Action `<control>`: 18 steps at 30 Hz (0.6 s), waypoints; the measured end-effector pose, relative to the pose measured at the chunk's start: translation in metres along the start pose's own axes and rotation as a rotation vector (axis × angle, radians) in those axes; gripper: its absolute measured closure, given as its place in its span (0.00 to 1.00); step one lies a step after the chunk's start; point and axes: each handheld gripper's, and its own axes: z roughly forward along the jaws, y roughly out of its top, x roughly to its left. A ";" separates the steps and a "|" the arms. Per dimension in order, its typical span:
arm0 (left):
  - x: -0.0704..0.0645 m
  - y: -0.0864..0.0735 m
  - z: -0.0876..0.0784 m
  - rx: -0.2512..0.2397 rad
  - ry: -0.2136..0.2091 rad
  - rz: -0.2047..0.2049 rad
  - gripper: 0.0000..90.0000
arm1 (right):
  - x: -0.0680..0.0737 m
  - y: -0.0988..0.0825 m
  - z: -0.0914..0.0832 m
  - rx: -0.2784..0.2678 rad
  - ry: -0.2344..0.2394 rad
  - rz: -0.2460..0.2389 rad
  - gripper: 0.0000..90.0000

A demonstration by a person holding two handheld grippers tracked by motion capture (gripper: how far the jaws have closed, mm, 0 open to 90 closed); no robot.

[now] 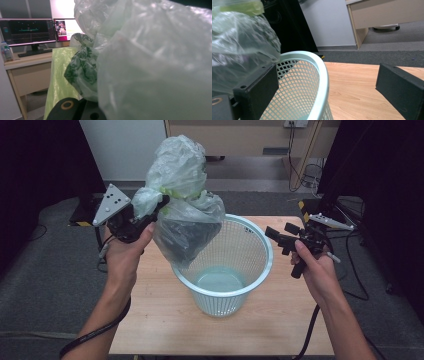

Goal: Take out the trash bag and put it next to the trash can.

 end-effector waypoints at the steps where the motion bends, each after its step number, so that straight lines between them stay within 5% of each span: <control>1: 0.002 0.001 -0.002 -0.003 0.006 0.000 0.96 | -0.001 0.000 0.000 0.002 -0.002 0.004 0.05; 18: 0.046 0.009 -0.050 -0.049 0.129 -0.027 0.96 | -0.015 -0.004 -0.007 -0.005 -0.028 0.027 0.05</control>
